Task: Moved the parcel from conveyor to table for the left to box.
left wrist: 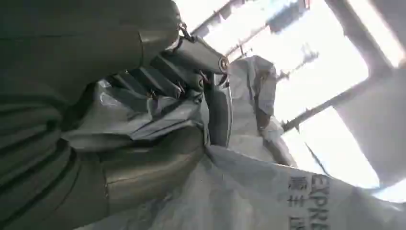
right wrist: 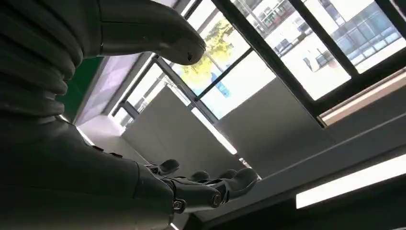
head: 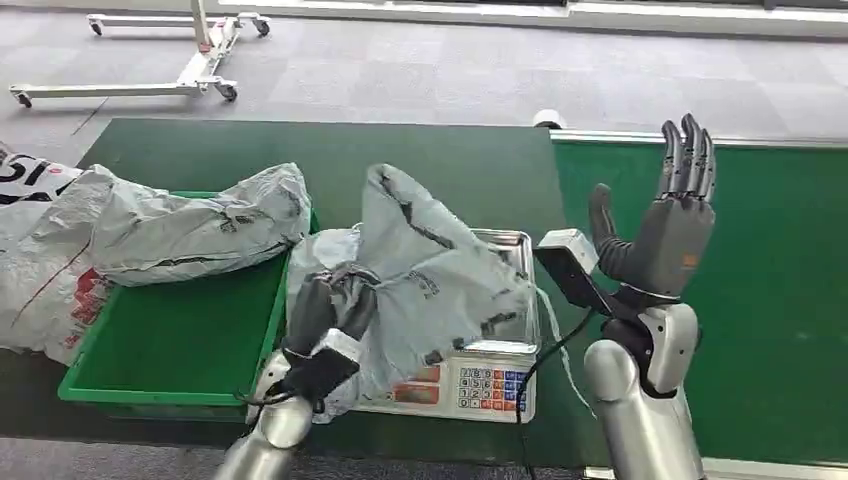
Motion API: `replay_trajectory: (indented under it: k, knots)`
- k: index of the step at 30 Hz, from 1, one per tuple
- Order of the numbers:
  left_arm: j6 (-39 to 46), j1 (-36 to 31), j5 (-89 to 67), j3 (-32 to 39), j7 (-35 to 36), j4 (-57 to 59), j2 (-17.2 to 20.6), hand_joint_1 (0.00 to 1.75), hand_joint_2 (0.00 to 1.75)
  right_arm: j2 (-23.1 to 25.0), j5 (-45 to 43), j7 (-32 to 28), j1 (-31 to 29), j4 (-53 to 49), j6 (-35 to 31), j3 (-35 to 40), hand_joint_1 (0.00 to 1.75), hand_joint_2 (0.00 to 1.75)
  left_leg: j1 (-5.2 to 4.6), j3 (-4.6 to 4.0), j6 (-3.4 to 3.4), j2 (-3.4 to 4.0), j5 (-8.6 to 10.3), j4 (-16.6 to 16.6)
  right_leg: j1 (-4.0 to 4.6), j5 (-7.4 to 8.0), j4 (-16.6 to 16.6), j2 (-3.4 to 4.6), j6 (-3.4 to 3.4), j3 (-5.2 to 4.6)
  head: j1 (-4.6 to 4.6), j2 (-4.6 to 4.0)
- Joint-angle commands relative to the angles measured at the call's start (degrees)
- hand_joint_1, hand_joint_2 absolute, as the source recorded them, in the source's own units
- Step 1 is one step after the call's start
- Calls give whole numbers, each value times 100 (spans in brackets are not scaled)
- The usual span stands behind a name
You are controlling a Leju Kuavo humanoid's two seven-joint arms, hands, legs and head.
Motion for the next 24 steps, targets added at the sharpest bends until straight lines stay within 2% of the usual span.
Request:
replay_trajectory:
  k: [1,3,8,9,13,20,24]
  knots:
    - [2551,-76,-199,1568,-64,-511,-217,175,175,276,110,-36,72,321,-42,-218,0,175,6,10,-2,9,-3,-3,8,2,-7,15,-4,8,0,0]
    - [2619,-273,-709,2743,-461,-1313,-834,175,175,298,76,-77,37,524,-138,-155,0,175,10,10,-3,7,-1,-3,9,3,-8,12,-4,10,-2,0]
    - [2619,-754,-1063,3355,-461,-2713,-1023,175,175,289,-46,-149,-88,968,-462,15,0,175,17,2,-3,15,-2,2,11,4,-5,21,-3,3,-2,0]
    - [2619,-1039,-1636,3646,-461,-3010,-1086,175,175,286,-97,-154,-123,996,-481,43,0,175,19,-1,-3,15,-4,7,13,4,-2,24,-4,2,0,0]
    - [2619,-1696,-2940,4035,-461,-3039,-1086,175,175,245,-160,-187,-50,850,-481,41,0,175,17,-1,-5,-4,5,3,12,4,-1,5,-7,4,-2,0]
    - [2619,-1914,-2016,4083,-461,-3390,-798,175,175,228,-290,-249,-156,1082,-481,111,0,175,14,12,-4,13,3,-4,9,9,-6,23,-11,11,-2,0]
    - [2619,-2047,-2548,4158,-461,-3071,-769,175,175,268,-204,-246,-32,1004,-481,4,0,175,12,15,-5,2,5,-7,8,7,-7,12,-11,16,-2,0]
